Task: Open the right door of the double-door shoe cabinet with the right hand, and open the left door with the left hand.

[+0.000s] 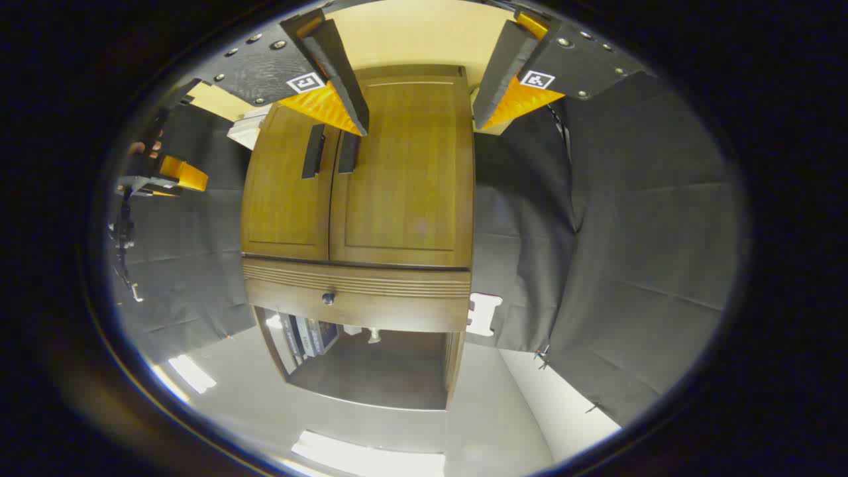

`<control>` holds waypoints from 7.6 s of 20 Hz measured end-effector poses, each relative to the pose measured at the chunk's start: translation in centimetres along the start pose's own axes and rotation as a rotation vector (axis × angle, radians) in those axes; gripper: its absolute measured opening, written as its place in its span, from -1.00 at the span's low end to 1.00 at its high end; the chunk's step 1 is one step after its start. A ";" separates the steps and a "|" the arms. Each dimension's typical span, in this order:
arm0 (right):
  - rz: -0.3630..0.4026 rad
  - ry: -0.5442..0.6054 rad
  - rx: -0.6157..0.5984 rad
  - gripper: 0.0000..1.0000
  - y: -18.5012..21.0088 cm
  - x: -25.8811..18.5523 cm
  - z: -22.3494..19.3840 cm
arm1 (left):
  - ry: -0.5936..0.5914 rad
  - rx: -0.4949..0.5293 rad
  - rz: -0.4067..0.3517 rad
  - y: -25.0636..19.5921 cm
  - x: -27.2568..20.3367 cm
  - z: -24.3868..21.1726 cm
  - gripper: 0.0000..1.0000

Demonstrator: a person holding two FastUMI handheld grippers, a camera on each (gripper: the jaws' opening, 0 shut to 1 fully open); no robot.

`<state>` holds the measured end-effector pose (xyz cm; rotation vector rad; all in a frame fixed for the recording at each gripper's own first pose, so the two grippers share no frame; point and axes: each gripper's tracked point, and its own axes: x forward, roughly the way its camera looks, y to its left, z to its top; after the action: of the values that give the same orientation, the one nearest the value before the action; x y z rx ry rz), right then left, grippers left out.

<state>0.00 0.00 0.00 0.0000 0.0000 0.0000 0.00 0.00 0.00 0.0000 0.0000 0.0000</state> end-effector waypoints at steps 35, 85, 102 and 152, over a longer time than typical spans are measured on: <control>0.130 0.007 0.110 0.95 8.3 7.1 2.9 | 0.054 -0.059 0.050 0.7 0.8 -0.3 0.82; 0.265 0.214 0.037 -0.77 17.2 17.4 -6.0 | 0.148 -0.060 0.075 2.5 2.4 -1.8 0.81; 0.338 0.202 0.044 -0.77 15.9 15.6 -2.1 | 0.142 -0.041 0.068 2.8 2.3 -1.4 0.77; 0.331 0.199 0.190 -0.88 -7.3 12.6 -1.5 | 0.163 0.020 -0.041 -3.2 12.3 -1.0 0.78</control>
<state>12.61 -7.30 -1.46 0.1905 0.1992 0.3311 12.31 -3.23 -1.05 0.0203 0.1628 -0.0411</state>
